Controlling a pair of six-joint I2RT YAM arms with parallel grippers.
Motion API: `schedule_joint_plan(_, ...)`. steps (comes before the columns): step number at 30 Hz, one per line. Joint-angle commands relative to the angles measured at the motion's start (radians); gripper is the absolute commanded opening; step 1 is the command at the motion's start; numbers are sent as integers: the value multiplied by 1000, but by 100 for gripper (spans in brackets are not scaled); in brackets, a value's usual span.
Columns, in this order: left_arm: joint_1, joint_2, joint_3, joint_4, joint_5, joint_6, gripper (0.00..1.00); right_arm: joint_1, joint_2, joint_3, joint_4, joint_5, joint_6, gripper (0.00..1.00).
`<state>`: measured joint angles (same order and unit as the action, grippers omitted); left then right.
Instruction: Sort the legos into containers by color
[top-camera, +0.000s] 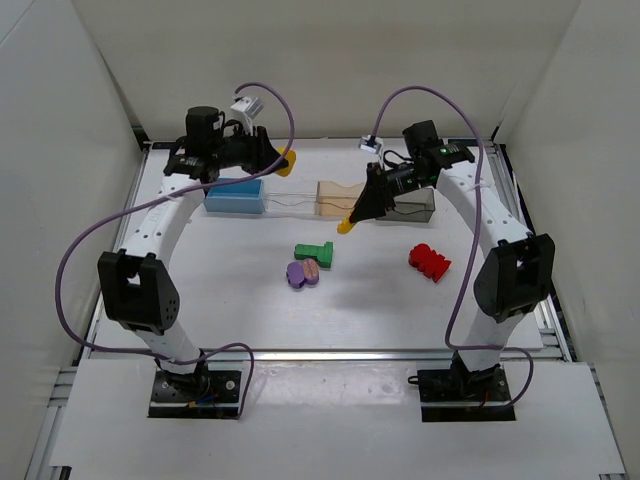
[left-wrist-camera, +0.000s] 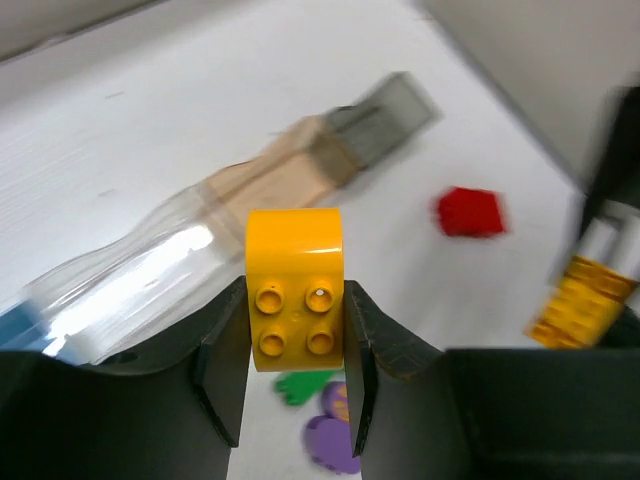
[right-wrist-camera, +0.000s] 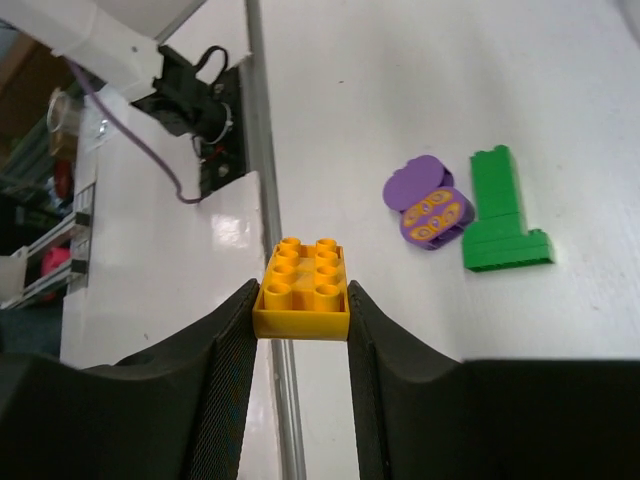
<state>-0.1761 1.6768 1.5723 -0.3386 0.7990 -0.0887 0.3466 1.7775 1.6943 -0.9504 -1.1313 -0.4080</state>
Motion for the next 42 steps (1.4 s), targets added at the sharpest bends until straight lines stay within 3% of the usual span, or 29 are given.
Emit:
schedule_joint_plan(1,13,-63,-21,-77,-428,56,10,9,-35,48,108,91,121,0)
schedule_joint_plan(6,21,-60,-46,-160,-729,69,10,20,35,155,261,180,294,0)
schedule_joint_plan(13,66,-68,-98,-188,-754,76,10,54,143,301,456,407,564,0)
schedule_joint_plan(21,116,-16,-127,-185,-748,78,10,150,256,435,565,606,615,0)
schedule_joint_plan(28,133,72,-87,-157,-733,70,10,178,322,501,595,610,643,0)
schedule_joint_plan(42,135,259,60,-142,-704,64,10,177,307,455,599,573,618,0)
